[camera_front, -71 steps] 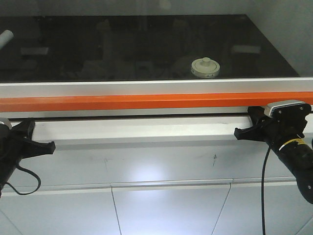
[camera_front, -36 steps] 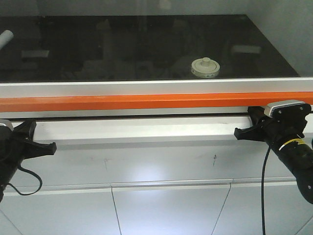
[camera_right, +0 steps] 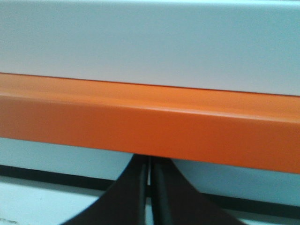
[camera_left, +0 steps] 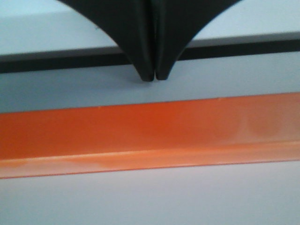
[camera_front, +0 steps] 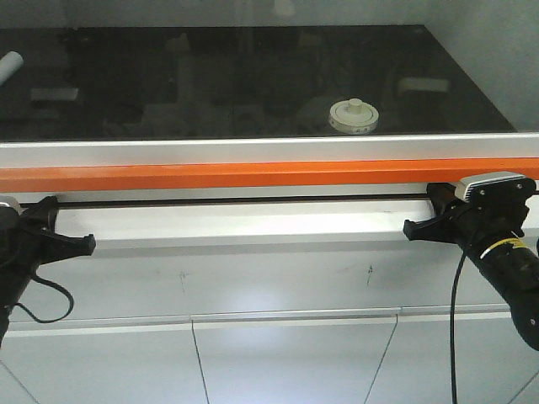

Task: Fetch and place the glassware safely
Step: 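Position both grippers under the orange sash handle, then push the orange sash handle upward with both grippers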

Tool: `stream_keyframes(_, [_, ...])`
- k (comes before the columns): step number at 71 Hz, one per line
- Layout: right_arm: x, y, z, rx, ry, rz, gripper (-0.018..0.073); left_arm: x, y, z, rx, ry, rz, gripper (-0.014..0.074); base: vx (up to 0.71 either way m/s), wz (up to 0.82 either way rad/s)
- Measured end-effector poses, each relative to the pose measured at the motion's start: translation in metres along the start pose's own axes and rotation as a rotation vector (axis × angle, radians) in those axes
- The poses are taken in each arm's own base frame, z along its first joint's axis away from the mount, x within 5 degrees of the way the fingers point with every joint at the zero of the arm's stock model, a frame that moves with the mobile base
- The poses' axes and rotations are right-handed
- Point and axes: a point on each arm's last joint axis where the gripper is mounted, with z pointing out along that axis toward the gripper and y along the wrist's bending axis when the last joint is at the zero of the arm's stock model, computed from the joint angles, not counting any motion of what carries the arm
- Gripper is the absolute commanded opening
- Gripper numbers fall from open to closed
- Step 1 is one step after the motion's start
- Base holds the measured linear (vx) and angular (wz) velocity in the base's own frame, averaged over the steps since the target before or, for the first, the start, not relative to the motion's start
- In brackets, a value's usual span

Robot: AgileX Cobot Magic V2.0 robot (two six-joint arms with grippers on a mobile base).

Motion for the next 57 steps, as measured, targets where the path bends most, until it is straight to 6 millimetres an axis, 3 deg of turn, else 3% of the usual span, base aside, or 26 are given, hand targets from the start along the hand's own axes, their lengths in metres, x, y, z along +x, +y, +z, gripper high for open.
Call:
stream_keyframes(30, [0.0, 0.0, 0.0, 0.0, 0.0, 0.0, -0.0001, 0.0, -0.001, 0.002, 0.009, 0.001, 0.004, -0.0007, 0.0, 0.0])
stream_keyframes(57, [0.0, 0.0, 0.0, 0.0, 0.0, 0.0, -0.0001, -0.013, 0.0, -0.001, 0.008, -0.034, 0.004, -0.0007, 0.0, 0.0])
